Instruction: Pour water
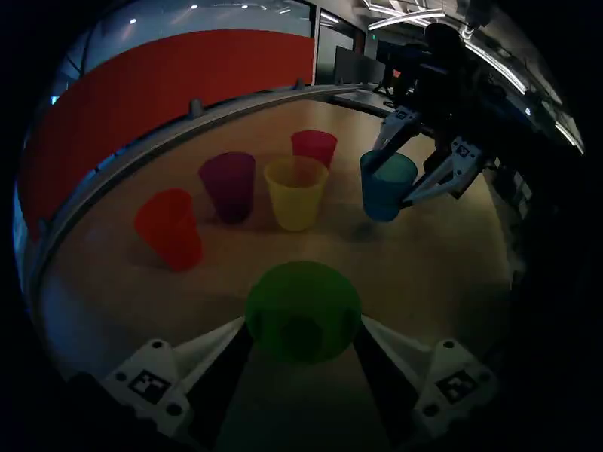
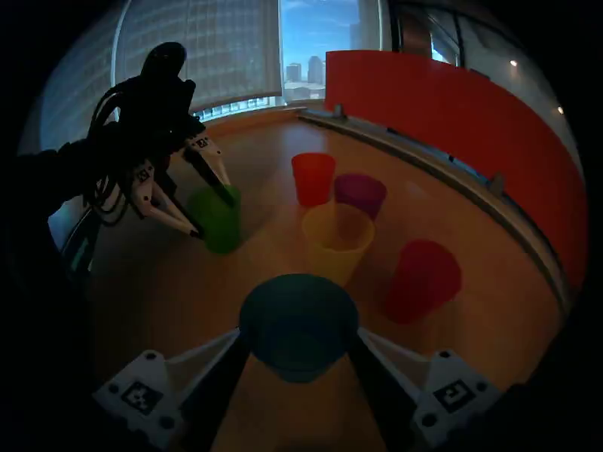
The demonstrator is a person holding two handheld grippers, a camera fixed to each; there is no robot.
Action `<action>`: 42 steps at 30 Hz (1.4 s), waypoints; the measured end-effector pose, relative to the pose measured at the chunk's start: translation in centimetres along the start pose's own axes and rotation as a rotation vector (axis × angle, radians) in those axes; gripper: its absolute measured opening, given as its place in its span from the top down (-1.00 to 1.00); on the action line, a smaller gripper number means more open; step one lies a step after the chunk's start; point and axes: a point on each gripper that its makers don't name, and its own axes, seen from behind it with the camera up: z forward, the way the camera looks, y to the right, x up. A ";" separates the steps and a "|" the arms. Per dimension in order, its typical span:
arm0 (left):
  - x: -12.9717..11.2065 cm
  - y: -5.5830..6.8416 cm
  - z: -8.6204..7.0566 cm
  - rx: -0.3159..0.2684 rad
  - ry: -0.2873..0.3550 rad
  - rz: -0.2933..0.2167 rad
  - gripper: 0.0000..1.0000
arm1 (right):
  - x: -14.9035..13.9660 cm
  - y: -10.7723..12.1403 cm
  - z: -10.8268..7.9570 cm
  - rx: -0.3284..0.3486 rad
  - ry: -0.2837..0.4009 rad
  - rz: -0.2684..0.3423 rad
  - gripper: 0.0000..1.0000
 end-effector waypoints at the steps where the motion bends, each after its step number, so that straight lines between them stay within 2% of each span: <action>1: -0.2 0.0 0.0 0.001 -0.005 0.001 -0.71 | 0.0 0.0 0.0 -0.001 -0.001 0.000 -0.76; 9: -1.5 0.2 0.2 0.005 -0.046 0.023 -0.78 | 0.0 0.3 0.1 -0.007 -0.002 0.002 -0.76; 15: -1.5 0.3 -0.4 0.008 -0.058 0.030 -0.84 | 0.1 0.6 0.6 -0.011 -0.006 0.001 -0.76; 21: -1.4 0.4 -1.3 0.007 -0.055 0.017 -0.90 | 0.0 1.2 1.2 -0.022 -0.008 0.004 -0.76; 27: -1.6 0.1 -2.1 0.026 -0.055 0.029 -0.97 | -0.1 1.9 1.7 -0.035 -0.008 0.016 -0.76; 42: -2.1 0.0 -2.8 0.040 -0.062 0.030 -1.00 | -0.7 2.9 2.1 -0.056 -0.004 0.042 -0.76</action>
